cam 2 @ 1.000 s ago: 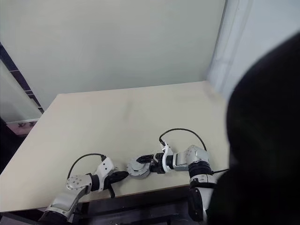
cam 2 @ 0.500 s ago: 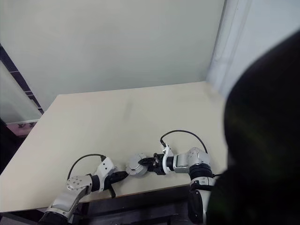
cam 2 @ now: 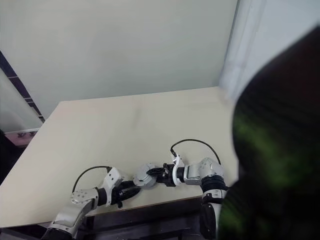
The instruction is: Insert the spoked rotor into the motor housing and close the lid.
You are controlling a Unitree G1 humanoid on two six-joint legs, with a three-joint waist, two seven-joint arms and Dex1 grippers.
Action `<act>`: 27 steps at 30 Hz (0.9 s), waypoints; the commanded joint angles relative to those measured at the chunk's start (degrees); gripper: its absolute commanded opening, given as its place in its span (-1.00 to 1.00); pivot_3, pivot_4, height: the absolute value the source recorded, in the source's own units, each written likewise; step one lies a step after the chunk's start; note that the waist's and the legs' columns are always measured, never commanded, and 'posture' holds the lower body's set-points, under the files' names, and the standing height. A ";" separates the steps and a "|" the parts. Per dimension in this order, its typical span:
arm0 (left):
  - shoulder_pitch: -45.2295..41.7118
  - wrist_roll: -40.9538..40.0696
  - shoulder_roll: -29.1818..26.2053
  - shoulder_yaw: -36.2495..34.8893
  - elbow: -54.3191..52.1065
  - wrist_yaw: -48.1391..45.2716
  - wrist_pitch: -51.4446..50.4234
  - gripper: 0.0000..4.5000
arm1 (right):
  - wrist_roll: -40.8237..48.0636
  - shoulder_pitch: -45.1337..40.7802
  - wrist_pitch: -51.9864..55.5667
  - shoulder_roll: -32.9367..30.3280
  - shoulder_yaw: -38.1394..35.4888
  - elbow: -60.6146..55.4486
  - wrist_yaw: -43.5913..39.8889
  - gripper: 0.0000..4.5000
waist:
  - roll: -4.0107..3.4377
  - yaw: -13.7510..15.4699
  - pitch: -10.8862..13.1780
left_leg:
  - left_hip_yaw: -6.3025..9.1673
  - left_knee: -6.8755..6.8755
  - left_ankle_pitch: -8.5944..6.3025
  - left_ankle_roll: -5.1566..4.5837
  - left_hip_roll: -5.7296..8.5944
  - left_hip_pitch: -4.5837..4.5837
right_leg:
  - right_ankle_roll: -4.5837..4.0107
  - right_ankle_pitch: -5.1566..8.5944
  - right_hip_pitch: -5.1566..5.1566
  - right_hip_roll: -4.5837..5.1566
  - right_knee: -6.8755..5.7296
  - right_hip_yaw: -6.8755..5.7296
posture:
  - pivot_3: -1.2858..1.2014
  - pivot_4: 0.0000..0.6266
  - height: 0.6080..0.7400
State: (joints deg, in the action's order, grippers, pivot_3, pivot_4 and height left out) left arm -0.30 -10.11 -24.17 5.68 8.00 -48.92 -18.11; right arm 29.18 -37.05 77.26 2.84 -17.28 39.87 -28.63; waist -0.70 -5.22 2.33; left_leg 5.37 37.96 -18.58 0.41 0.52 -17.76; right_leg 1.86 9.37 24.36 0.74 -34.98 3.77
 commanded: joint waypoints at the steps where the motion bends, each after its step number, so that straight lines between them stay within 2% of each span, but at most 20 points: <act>1: -0.55 -4.50 -1.51 -5.39 -5.09 1.45 -4.55 0.50 | 1.16 -0.15 0.00 0.47 0.40 -0.54 -0.05 -0.05 | 0.00 -0.42 0.00 | 0.02 -0.01 0.00 0.00 -0.01 0.00 | 0.00 0.00 0.00 -0.01 0.00 0.00 | 0.03 -1.00 1.00; 4: 0.80 -9.08 -1.35 -10.13 -7.02 2.19 -7.83 0.99 | 1.29 -0.11 -0.35 0.50 0.42 -0.49 -0.16 -0.05 | 0.00 -0.66 0.00 | 0.01 -0.06 -0.01 -0.01 -0.01 -0.01 | 0.00 0.00 0.05 -0.01 0.00 0.00 | 0.03 -1.00 1.00; 12: 5.70 -21.09 0.07 -18.01 -13.36 4.17 -19.74 1.00 | 2.30 0.27 -1.28 0.85 0.09 -1.15 -0.98 -0.05 | 0.02 -1.00 0.01 | -0.03 -0.08 -0.10 -0.14 -0.04 -0.03 | 0.00 0.00 0.06 0.00 0.10 0.02 | 0.03 -1.00 1.00; 20: 5.09 -35.35 9.44 -25.77 -14.30 12.31 -27.47 1.00 | 5.51 -0.22 -1.49 1.99 -1.46 -2.72 -3.08 -0.05 | 0.10 -1.02 0.05 | -0.02 -0.04 -0.10 -0.14 -0.07 -0.03 | 0.00 0.00 0.06 -0.03 0.08 -0.01 | 0.03 -1.00 1.00; 27: 5.20 -47.26 14.86 -30.97 -13.05 19.90 -34.33 1.00 | 9.04 -0.77 -1.04 3.64 -2.65 -6.24 -3.88 -0.05 | 0.20 -0.97 0.12 | -0.01 -0.04 -0.10 -0.14 -0.06 -0.14 | 0.00 0.00 0.12 -0.04 0.15 -0.01 | 0.03 -1.00 1.00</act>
State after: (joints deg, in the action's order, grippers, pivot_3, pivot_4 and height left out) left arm 5.38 -53.74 -9.83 -23.36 -4.11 -30.54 -51.57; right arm 33.98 -35.73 76.14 5.49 -18.51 37.53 -30.22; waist -0.50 -6.19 2.44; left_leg 5.37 37.93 -18.68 0.28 0.46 -17.92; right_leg 1.86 9.37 24.49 0.71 -34.82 3.76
